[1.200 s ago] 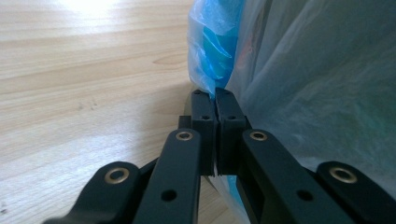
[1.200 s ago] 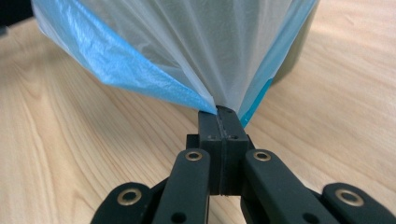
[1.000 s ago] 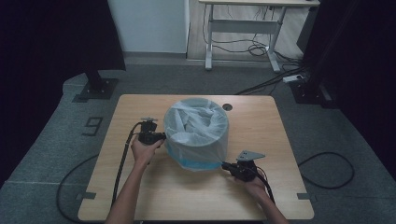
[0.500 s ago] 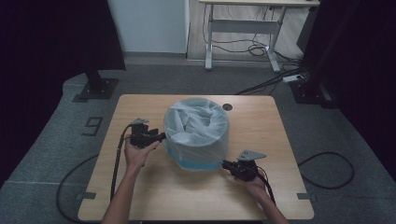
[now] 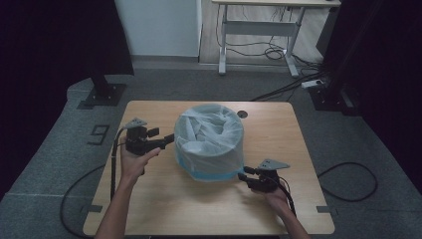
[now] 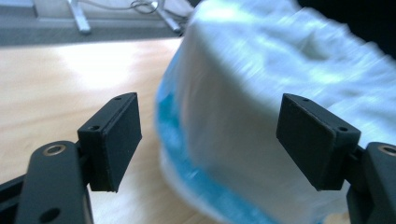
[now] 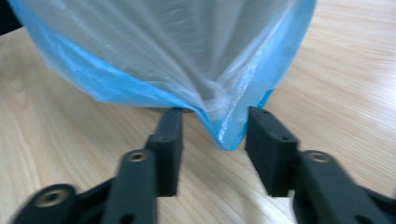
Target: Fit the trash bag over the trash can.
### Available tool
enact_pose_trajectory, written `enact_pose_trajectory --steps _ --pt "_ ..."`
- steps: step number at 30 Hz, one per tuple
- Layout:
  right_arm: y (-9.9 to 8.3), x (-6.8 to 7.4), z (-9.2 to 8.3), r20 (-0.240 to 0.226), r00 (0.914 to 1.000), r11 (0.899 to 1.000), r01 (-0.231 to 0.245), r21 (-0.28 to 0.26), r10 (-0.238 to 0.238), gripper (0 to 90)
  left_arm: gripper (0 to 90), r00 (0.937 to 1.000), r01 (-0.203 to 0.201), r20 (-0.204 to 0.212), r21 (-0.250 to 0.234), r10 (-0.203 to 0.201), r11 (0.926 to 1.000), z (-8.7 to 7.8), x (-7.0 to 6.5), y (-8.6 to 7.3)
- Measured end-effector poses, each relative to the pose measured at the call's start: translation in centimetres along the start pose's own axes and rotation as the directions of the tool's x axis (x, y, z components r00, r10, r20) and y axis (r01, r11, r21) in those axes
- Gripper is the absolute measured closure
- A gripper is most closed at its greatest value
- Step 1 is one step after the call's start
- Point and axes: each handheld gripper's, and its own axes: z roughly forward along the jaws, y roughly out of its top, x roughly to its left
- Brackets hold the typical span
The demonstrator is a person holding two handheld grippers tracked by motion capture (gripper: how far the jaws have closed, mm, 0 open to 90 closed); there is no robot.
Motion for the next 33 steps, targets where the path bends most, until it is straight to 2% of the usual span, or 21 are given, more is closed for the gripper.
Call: enact_pose_trajectory --steps 4,7,10,14,19,22,27,30,33 --pt "-0.2 -0.5 -1.1 0.046 0.9984 0.999 -0.033 -0.014 0.034 43.2 21.9 0.9998 -0.003 0.021 0.016 0.003 0.9999 0.7 -0.8 1.4" --pt "-0.3 -0.8 -1.8 0.058 0.9973 0.999 -0.044 -0.022 0.045 40.7 22.3 0.9995 -0.007 0.031 0.035 0.006 0.9994 1.4 -1.2 2.0" --pt "-0.5 -1.2 -2.6 0.067 0.9965 0.998 -0.047 -0.031 0.049 38.1 23.8 0.9988 -0.015 0.046 0.029 0.014 0.9995 1.8 -1.5 2.6" --pt "-0.5 -1.7 -3.2 0.075 0.9953 0.998 -0.058 -0.036 0.060 37.9 23.7 0.9980 -0.037 0.053 0.025 0.036 0.9990 2.4 -1.9 3.6" --pt "-0.4 -2.2 -3.9 0.086 0.9932 0.995 -0.074 -0.060 0.079 37.9 24.8 0.9957 -0.034 0.088 0.034 0.031 0.9988 3.4 -2.2 4.6" --pt "-0.5 -2.6 -4.2 0.091 0.9909 0.993 -0.093 -0.070 0.099 37.9 25.3 0.9954 -0.039 0.090 0.046 0.034 0.9982 4.2 -2.7 5.4" --pt "-0.7 -3.4 -4.8 0.113 0.9811 0.985 -0.148 -0.086 0.158 38.0 25.5 0.9931 -0.069 0.100 0.076 0.061 0.9948 5.8 -3.6 6.9" --pt "-0.7 -3.8 -5.2 0.120 0.9766 0.981 -0.167 -0.101 0.178 38.2 26.2 0.9899 -0.067 0.131 0.095 0.054 0.9932 6.9 -3.9 7.5" --pt "-0.8 -4.1 -5.4 0.129 0.9735 0.979 -0.177 -0.099 0.189 38.3 26.6 0.9876 -0.080 0.144 0.119 0.062 0.9896 8.1 -4.4 8.0"
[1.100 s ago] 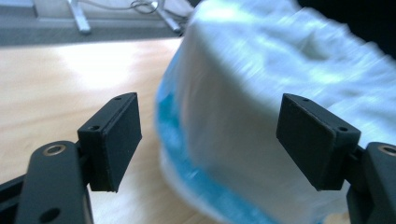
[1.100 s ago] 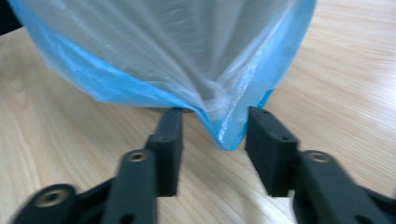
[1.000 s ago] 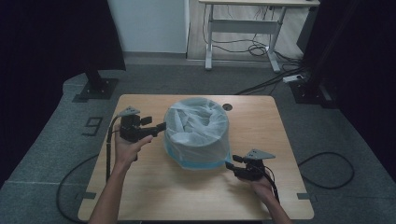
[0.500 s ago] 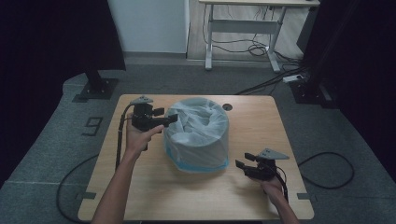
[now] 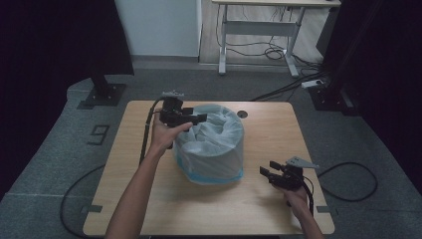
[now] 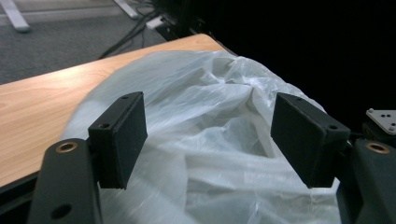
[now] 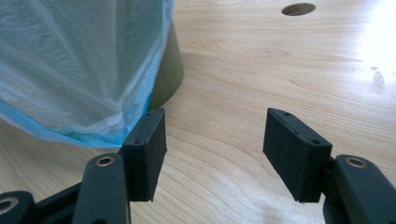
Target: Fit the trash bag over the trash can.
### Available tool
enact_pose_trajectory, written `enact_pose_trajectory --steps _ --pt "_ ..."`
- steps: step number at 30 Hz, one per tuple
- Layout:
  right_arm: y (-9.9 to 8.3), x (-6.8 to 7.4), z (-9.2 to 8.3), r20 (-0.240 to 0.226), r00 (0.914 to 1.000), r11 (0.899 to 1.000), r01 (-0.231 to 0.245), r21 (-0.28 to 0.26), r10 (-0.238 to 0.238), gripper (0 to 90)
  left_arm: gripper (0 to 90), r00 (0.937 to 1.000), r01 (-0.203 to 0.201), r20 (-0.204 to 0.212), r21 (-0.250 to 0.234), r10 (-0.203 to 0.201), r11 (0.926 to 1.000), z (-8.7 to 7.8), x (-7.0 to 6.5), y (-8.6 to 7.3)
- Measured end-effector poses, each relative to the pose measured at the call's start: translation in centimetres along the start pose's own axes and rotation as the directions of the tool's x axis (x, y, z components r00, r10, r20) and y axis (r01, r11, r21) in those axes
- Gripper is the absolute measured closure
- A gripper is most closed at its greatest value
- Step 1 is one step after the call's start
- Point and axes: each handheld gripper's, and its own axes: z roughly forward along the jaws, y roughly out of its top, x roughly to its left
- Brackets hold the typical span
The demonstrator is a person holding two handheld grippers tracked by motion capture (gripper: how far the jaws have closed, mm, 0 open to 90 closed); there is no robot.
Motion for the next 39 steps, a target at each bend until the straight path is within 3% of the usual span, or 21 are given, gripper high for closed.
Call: enact_pose_trajectory --steps 10,15,21,23,26,37,39 --pt "-0.1 -0.4 -0.2 0.013 0.9998 1.000 -0.016 -0.007 0.017 38.7 25.7 0.9997 -0.021 0.011 0.104 0.020 0.9943 3.4 -1.1 2.8" --pt "0.0 -0.1 -0.2 0.012 0.9997 1.000 0.019 0.004 -0.019 38.8 26.1 0.9997 -0.024 0.011 0.140 0.023 0.9899 5.1 -1.5 3.1" --pt "-0.1 -0.2 -0.1 0.013 0.9999 1.000 0.010 0.011 -0.011 39.0 26.2 0.9994 -0.027 0.028 0.192 0.022 0.9811 6.7 -1.8 2.9" --pt "-0.2 -0.1 0.0 0.009 0.9998 1.000 0.017 0.010 -0.017 39.0 26.5 0.9997 -0.023 0.016 0.228 0.020 0.9734 7.4 -1.8 2.8" --pt "-0.2 0.2 0.2 0.013 0.9993 0.999 0.033 0.020 -0.034 39.0 27.3 0.9993 -0.032 -0.011 0.291 0.037 0.9561 8.5 -2.0 2.6" --pt "-0.3 0.1 0.3 0.016 0.9992 0.999 0.037 0.035 -0.038 39.0 28.4 0.9988 -0.029 -0.025 0.383 0.041 0.9233 10.7 -2.2 2.0" --pt "-0.4 0.2 0.3 0.023 0.9990 0.999 0.037 0.024 -0.038 39.1 28.3 0.9980 -0.030 -0.039 0.409 0.050 0.9120 11.0 -2.3 1.9"
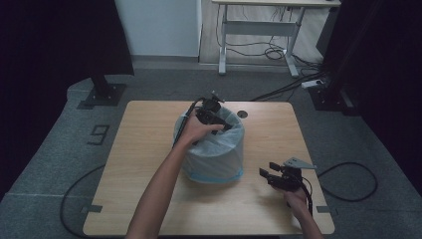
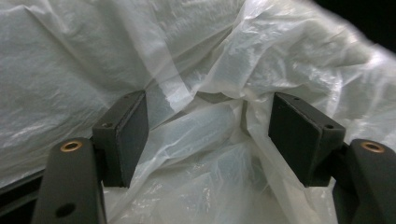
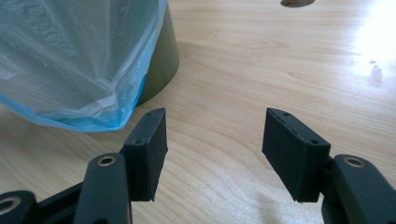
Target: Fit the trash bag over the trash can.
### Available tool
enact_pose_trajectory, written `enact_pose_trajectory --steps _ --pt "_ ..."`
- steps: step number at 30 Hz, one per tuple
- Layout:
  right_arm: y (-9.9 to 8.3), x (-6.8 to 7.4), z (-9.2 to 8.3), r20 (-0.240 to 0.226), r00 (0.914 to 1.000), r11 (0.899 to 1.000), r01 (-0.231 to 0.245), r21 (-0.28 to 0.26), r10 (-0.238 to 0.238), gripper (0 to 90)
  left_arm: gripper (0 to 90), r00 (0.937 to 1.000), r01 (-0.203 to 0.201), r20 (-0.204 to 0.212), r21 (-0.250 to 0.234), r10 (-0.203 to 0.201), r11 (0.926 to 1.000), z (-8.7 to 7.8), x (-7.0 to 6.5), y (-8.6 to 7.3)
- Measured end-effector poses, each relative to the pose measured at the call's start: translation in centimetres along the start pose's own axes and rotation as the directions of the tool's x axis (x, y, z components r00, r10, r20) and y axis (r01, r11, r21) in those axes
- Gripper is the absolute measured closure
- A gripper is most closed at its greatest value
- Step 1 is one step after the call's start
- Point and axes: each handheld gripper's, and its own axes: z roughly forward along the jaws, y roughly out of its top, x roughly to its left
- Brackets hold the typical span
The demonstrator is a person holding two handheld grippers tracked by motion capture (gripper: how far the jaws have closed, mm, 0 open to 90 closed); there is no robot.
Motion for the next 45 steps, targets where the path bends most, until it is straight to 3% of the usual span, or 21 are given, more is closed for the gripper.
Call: enact_pose_trajectory --steps 3,7,13,16,21,29,38,45 --pt "0.1 0.2 -0.1 0.012 0.9998 1.000 0.014 -0.013 -0.014 39.3 28.2 1.0000 -0.004 0.000 -0.002 0.004 1.0000 -0.1 -0.1 0.0" --pt "0.1 0.2 -0.2 0.010 0.9998 1.000 0.015 -0.014 -0.015 39.3 28.3 1.0000 -0.007 0.004 -0.057 0.007 0.9984 -1.4 -0.2 -0.3" --pt "0.1 0.0 -0.1 0.015 0.9998 1.000 0.013 -0.013 -0.013 39.3 28.4 0.9998 -0.003 0.019 -0.152 0.006 0.9884 -4.3 -0.4 -1.2" --pt "0.0 -0.1 -0.1 0.018 0.9998 1.000 0.013 -0.009 -0.012 39.4 28.4 0.9997 -0.011 0.019 -0.177 0.015 0.9841 -5.4 -0.7 -1.9" --pt "0.0 0.0 0.0 0.018 0.9997 1.000 0.015 -0.007 -0.015 39.4 27.9 0.9981 -0.010 0.057 -0.205 0.022 0.9786 -6.7 -1.0 -3.5" --pt "-0.1 0.3 0.3 0.015 0.9997 1.000 0.021 0.003 -0.021 39.5 27.7 0.9976 -0.029 0.057 -0.192 0.041 0.9809 -7.3 -1.7 -4.7" --pt "-0.3 0.2 0.4 0.030 0.9992 1.000 0.025 0.009 -0.025 39.4 27.6 0.9990 -0.037 0.022 -0.081 0.039 0.9961 -5.4 -1.7 -4.7" --pt "-0.2 -0.1 0.1 0.043 0.9990 1.000 0.015 -0.001 -0.015 39.4 28.6 0.9998 -0.004 0.020 -0.022 0.005 0.9998 -4.5 -1.3 -4.1"
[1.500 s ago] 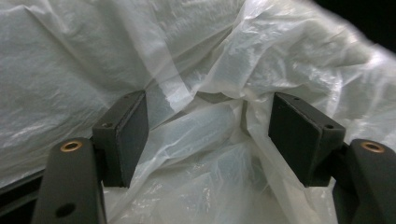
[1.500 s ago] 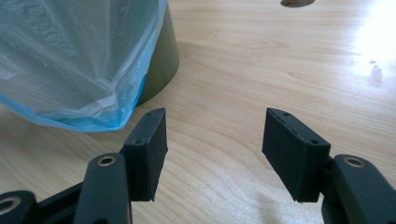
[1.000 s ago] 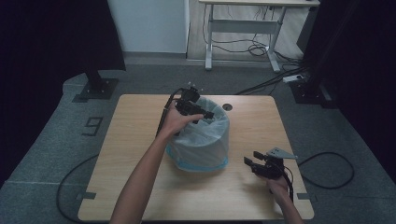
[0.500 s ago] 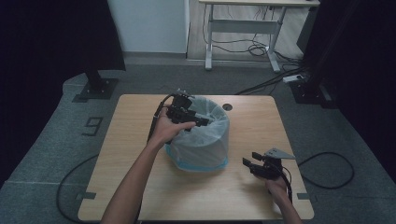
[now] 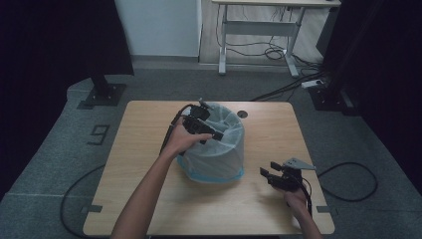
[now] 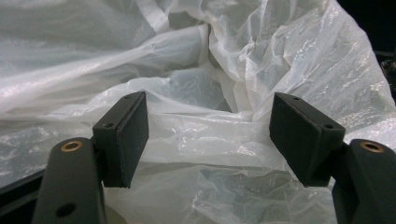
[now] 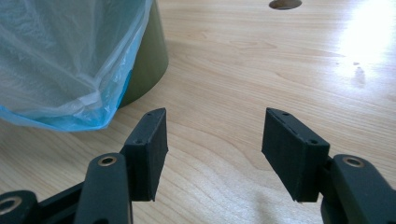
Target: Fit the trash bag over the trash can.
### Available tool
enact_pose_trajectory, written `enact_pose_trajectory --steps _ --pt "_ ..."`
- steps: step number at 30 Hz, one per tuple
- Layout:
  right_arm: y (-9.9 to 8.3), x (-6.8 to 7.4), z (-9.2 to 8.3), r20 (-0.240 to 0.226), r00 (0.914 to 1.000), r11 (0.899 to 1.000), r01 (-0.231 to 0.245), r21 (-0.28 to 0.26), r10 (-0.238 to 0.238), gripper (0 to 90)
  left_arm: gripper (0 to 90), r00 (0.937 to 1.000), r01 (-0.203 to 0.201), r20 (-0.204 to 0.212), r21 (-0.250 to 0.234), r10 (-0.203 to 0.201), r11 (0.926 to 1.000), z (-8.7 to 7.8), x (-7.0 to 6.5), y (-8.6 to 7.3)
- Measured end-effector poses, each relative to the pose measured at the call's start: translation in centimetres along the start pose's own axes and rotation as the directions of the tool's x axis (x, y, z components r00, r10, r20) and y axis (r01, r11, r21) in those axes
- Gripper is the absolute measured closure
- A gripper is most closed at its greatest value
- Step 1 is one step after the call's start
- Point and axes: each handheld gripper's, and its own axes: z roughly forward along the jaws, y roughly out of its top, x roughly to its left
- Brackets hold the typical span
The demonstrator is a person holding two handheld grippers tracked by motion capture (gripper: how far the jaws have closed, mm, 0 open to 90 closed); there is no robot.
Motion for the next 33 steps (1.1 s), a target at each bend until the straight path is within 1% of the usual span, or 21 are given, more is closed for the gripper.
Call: enact_pose_trajectory --steps 2,4,10,11,13,15,17,20,23,25,28,30,31,33 --pt "0.0 -0.1 0.0 0.005 1.0000 1.000 -0.006 -0.002 0.006 39.4 28.7 0.9998 0.018 -0.006 0.017 -0.018 0.9997 0.1 0.2 0.1" --pt "-0.1 -0.1 0.0 0.006 1.0000 1.000 -0.007 0.000 0.007 39.4 28.8 0.9997 0.025 -0.008 0.037 -0.025 0.9990 0.3 0.2 0.3" --pt "-0.1 0.0 0.1 -0.001 1.0000 1.000 -0.001 0.004 0.001 39.4 29.1 0.9996 0.014 -0.023 0.061 -0.013 0.9980 0.5 0.0 0.3" --pt "-0.1 0.0 0.1 0.000 1.0000 1.000 -0.001 0.004 0.001 39.4 29.3 0.9996 0.009 -0.027 0.056 -0.008 0.9984 0.5 -0.1 0.3" --pt "-0.1 0.0 0.1 0.000 1.0000 1.000 -0.001 0.005 0.001 39.4 29.4 0.9995 -0.004 -0.032 0.029 0.005 0.9996 0.2 -0.2 0.2" --pt "0.0 0.0 0.0 0.001 1.0000 1.000 0.000 0.002 0.000 39.4 29.5 0.9994 -0.008 -0.033 -0.013 0.008 0.9999 -0.3 -0.3 0.0" --pt "0.0 -0.1 -0.1 0.003 1.0000 1.000 -0.008 -0.001 0.008 39.4 29.6 0.9993 -0.018 -0.035 -0.050 0.017 0.9986 -1.1 -0.5 -0.2" --pt "0.0 -0.3 -0.2 0.006 0.9999 1.000 -0.012 -0.003 0.012 39.4 29.7 0.9989 -0.036 -0.032 -0.088 0.034 0.9954 -2.4 -1.0 -0.8" --pt "0.0 -0.4 -0.2 0.007 0.9999 1.000 -0.014 -0.006 0.014 39.4 31.0 0.9980 -0.060 -0.028 -0.103 0.058 0.9929 -3.4 -1.5 -1.6" --pt "0.0 -0.4 -0.2 0.008 0.9999 1.000 -0.014 -0.005 0.014 39.3 33.2 0.9968 -0.071 -0.043 -0.084 0.068 0.9939 -3.6 -1.7 -2.1" --pt "0.0 -0.3 -0.2 0.009 0.9999 1.000 -0.011 -0.004 0.011 39.1 36.4 0.9948 -0.067 -0.079 -0.040 0.063 0.9970 -3.3 -1.7 -2.5" --pt "0.1 -0.4 -0.3 0.013 0.9999 1.000 -0.011 -0.007 0.011 38.9 37.1 0.9947 -0.063 -0.083 -0.016 0.062 0.9979 -2.9 -1.6 -2.6" --pt "0.1 -0.4 -0.3 0.014 0.9998 1.000 -0.011 -0.008 0.011 38.9 37.5 0.9948 -0.064 -0.080 -0.004 0.064 0.9979 -2.7 -1.6 -2.6" --pt "0.1 -0.4 -0.4 0.015 0.9997 1.000 -0.016 -0.010 0.016 38.9 38.6 0.9937 -0.071 -0.086 0.017 0.072 0.9973 -2.3 -1.7 -2.5"
